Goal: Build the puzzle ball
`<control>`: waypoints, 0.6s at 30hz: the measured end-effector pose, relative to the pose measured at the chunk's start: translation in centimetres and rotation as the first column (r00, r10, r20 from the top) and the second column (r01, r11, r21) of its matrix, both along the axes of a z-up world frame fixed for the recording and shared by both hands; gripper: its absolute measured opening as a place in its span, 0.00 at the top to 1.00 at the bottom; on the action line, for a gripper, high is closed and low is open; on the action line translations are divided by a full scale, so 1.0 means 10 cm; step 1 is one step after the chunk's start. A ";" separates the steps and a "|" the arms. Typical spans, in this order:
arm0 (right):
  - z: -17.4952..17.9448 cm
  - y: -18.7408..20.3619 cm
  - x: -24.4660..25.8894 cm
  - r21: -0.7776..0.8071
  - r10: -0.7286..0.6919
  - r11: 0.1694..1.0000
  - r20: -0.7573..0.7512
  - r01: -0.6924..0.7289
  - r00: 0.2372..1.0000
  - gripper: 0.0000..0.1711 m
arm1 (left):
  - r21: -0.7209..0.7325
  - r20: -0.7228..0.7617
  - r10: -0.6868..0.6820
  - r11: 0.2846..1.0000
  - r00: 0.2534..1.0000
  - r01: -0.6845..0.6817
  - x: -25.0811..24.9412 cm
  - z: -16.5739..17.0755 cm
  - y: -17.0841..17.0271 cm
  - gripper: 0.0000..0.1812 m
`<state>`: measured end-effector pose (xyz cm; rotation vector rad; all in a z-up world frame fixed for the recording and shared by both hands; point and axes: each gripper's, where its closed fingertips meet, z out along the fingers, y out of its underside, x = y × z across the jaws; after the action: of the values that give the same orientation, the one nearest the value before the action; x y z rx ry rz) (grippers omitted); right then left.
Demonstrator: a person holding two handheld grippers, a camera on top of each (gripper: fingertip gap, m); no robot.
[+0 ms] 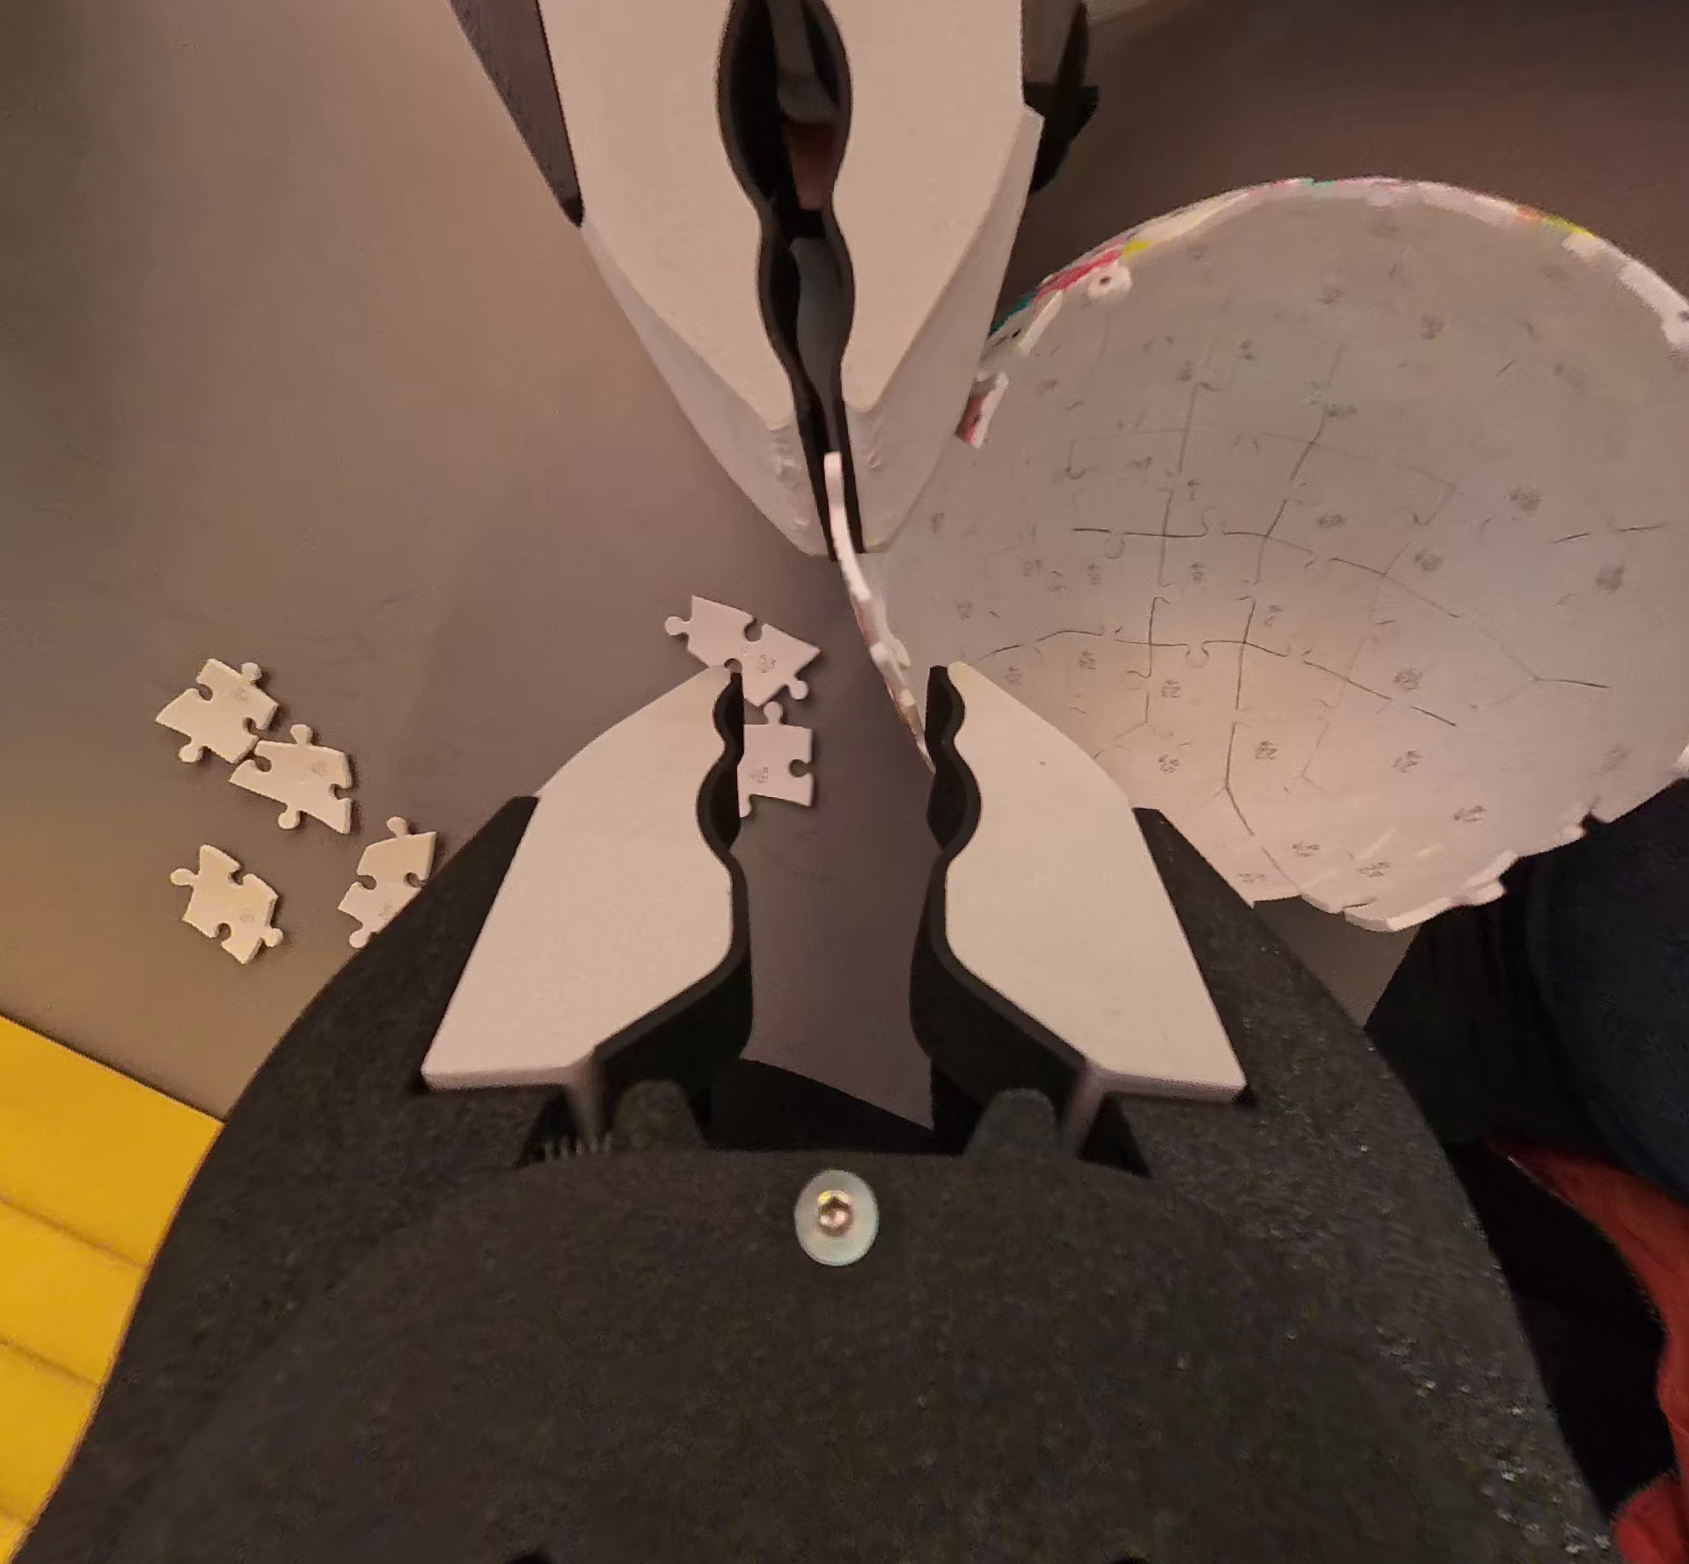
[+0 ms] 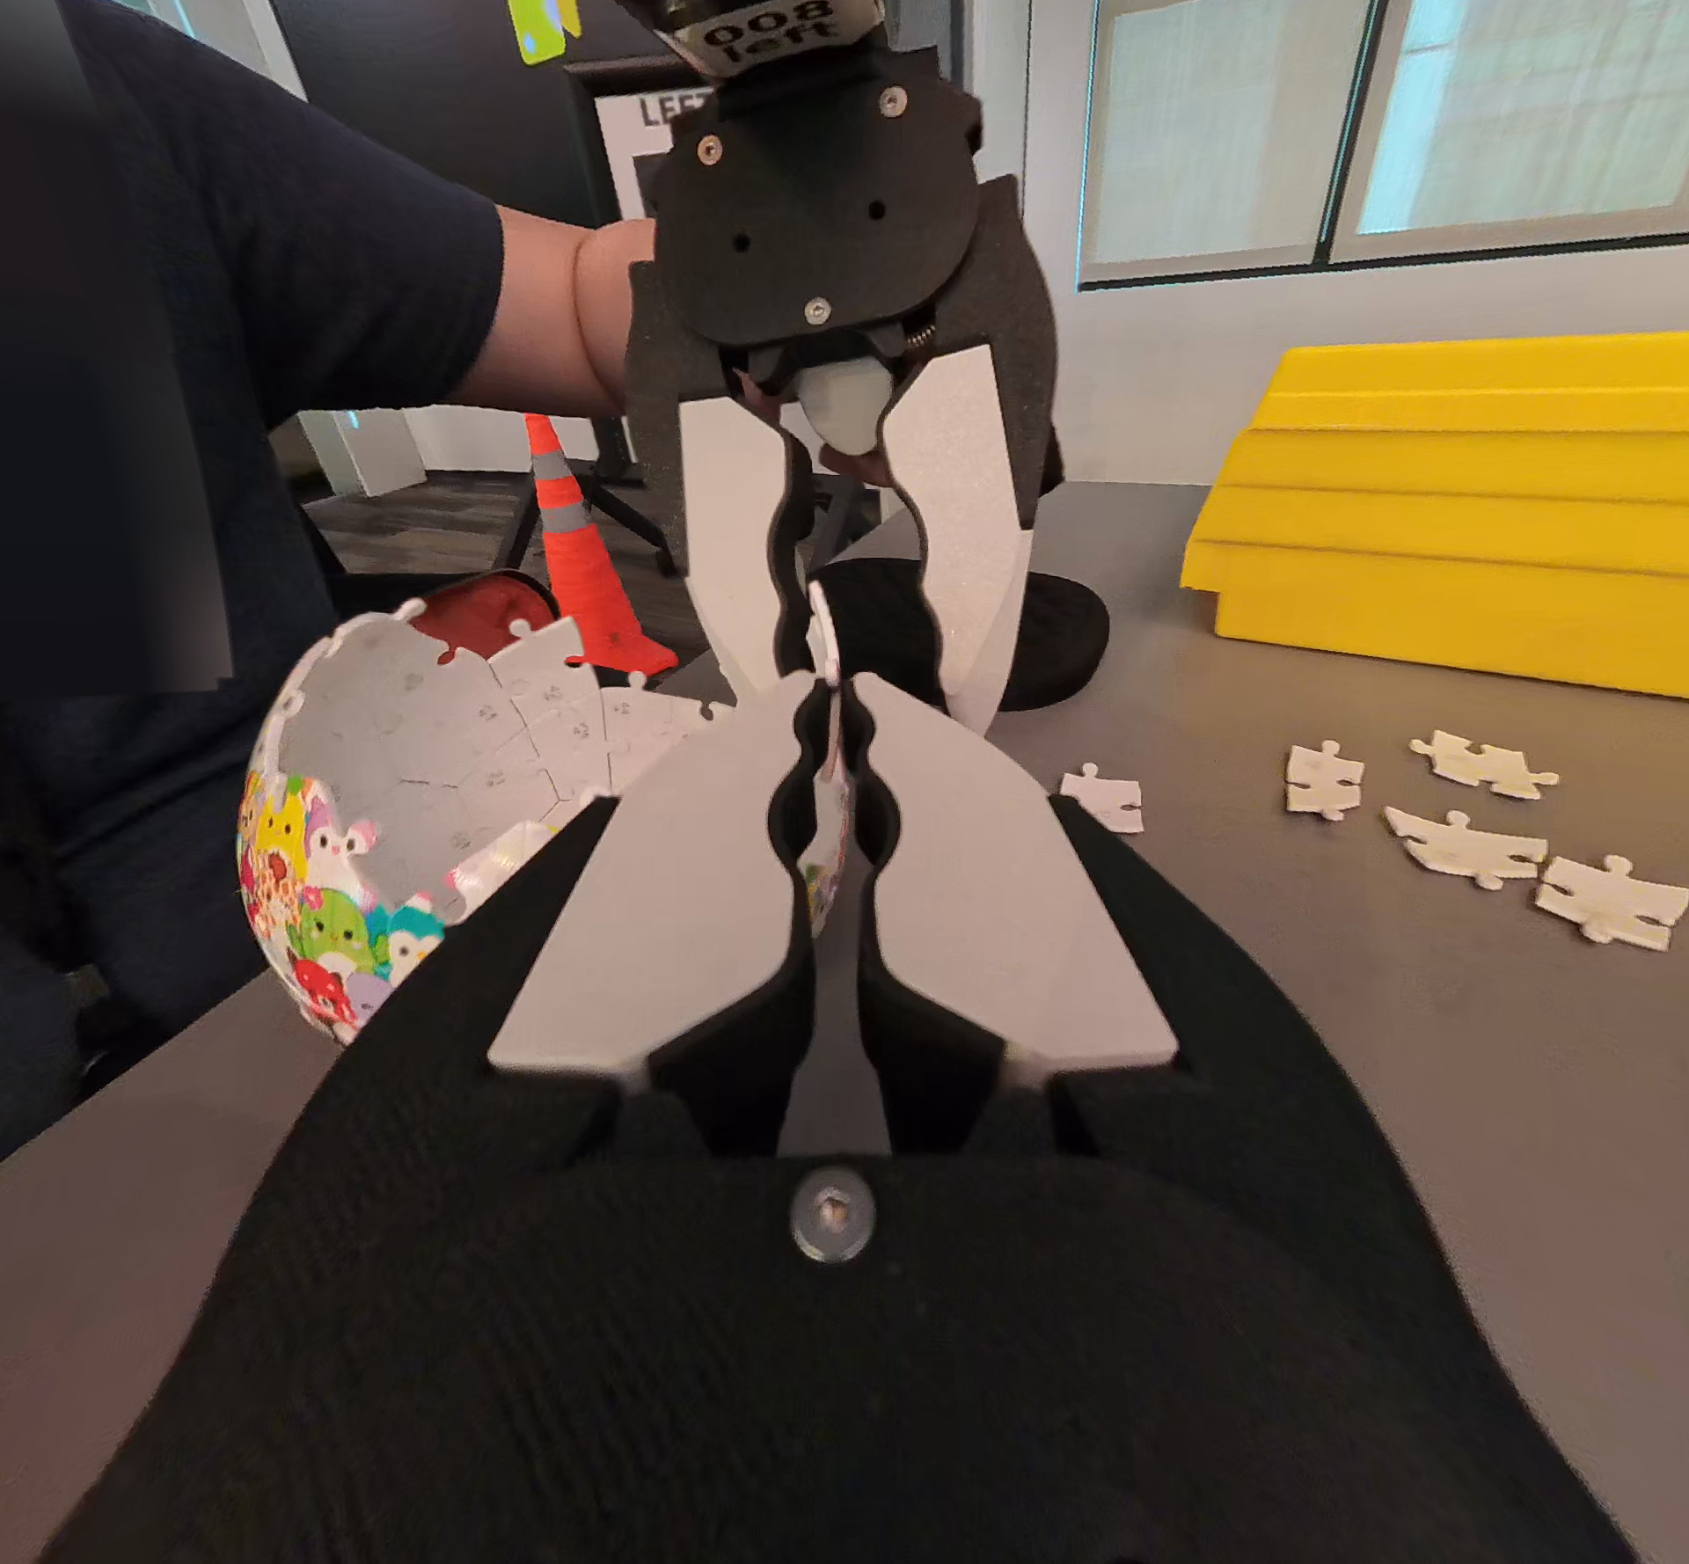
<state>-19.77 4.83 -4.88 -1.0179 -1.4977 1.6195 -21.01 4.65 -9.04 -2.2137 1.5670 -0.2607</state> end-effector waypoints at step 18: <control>-0.07 0.34 -0.11 -0.067 0.041 0.997 0.055 -0.038 0.998 0.99 | -0.009 0.024 -0.001 1.000 1.000 0.001 -0.07 -0.05 0.13 0.80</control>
<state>-20.88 8.22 -5.55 -1.0839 -1.5190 1.6903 -21.69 5.94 -9.57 -2.2082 1.5570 -0.2941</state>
